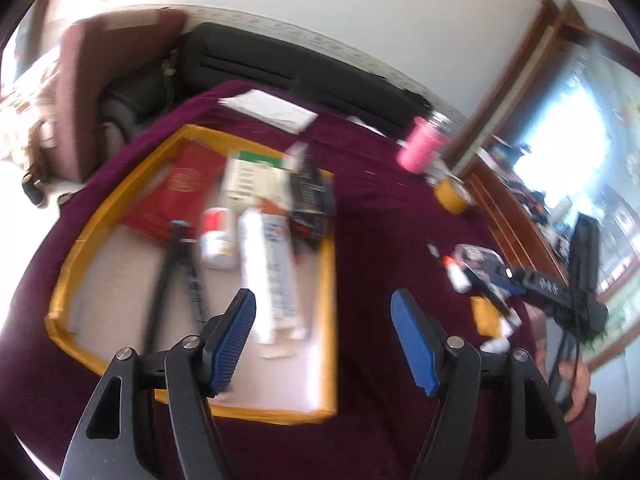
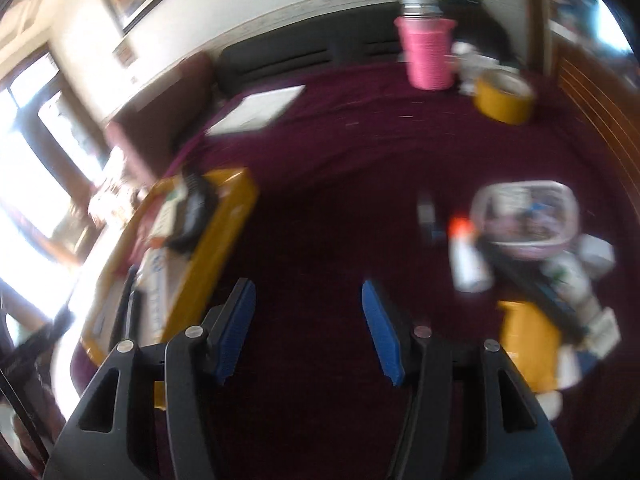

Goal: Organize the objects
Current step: 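Move both grippers back over the items on the table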

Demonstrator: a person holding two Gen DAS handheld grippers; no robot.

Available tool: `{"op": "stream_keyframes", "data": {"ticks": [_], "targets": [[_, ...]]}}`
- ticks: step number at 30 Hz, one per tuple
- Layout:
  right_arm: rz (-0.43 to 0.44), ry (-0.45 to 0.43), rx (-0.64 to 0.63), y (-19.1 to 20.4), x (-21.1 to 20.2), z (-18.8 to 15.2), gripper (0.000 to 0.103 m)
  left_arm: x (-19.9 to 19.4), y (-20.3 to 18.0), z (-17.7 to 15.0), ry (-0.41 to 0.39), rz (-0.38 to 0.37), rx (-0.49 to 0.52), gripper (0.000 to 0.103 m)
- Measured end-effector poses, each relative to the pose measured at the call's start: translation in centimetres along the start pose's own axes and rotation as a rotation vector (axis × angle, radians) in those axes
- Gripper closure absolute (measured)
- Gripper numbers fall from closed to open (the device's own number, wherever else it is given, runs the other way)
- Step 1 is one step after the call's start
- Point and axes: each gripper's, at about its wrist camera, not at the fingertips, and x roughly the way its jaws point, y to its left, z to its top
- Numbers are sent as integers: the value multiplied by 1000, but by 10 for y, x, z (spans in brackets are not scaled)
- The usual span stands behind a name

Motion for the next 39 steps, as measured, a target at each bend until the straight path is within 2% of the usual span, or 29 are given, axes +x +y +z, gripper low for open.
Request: {"op": "stream_keyframes", "data": {"ticks": [2, 6, 10, 14, 16, 19, 21, 22, 26, 27, 29, 31, 33, 35, 36, 39], "targets": [[-31, -22, 78, -41, -15, 5, 46, 14, -28, -7, 37, -15, 78, 39], [-96, -57, 165, -95, -32, 14, 42, 36, -66, -24, 98, -55, 182, 39], [-131, -71, 207, -132, -36, 34, 42, 51, -84, -33, 120, -47, 214, 39], [-142, -42, 255, -163, -5, 75, 42, 56, -83, -33, 123, -28, 182, 39], [-125, -13, 275, -173, 13, 90, 42, 57, -79, -33, 122, -18, 162, 39], [-12, 92, 348, -187, 52, 98, 42, 57, -70, -31, 116, 3, 141, 39], [96, 151, 360, -174, 70, 92, 40, 58, -66, -30, 114, 4, 130, 39], [139, 170, 325, -158, 74, 86, 40, 58, -64, -29, 113, 1, 126, 39], [315, 256, 138, -87, 74, 57, 39, 62, -63, -30, 117, -4, 125, 39], [385, 274, 84, -67, 68, 46, 39, 62, -63, -31, 118, -5, 127, 39], [465, 285, -38, -30, 51, 28, 39, 63, -63, -32, 127, -7, 129, 39], [479, 269, -95, -14, 35, 17, 39, 62, -60, -34, 131, -14, 121, 39], [479, 230, -86, -13, 19, 10, 39, 61, -58, -34, 134, -20, 112, 39], [440, 183, -51, -21, 8, 6, 37, 60, -56, -35, 136, -20, 109, 39], [394, 154, -35, -28, 2, 5, 34, 59, -56, -36, 136, -19, 107, 39], [289, 95, -1, -44, -7, 0, 33, 57, -59, -36, 132, -15, 118, 39]]}}
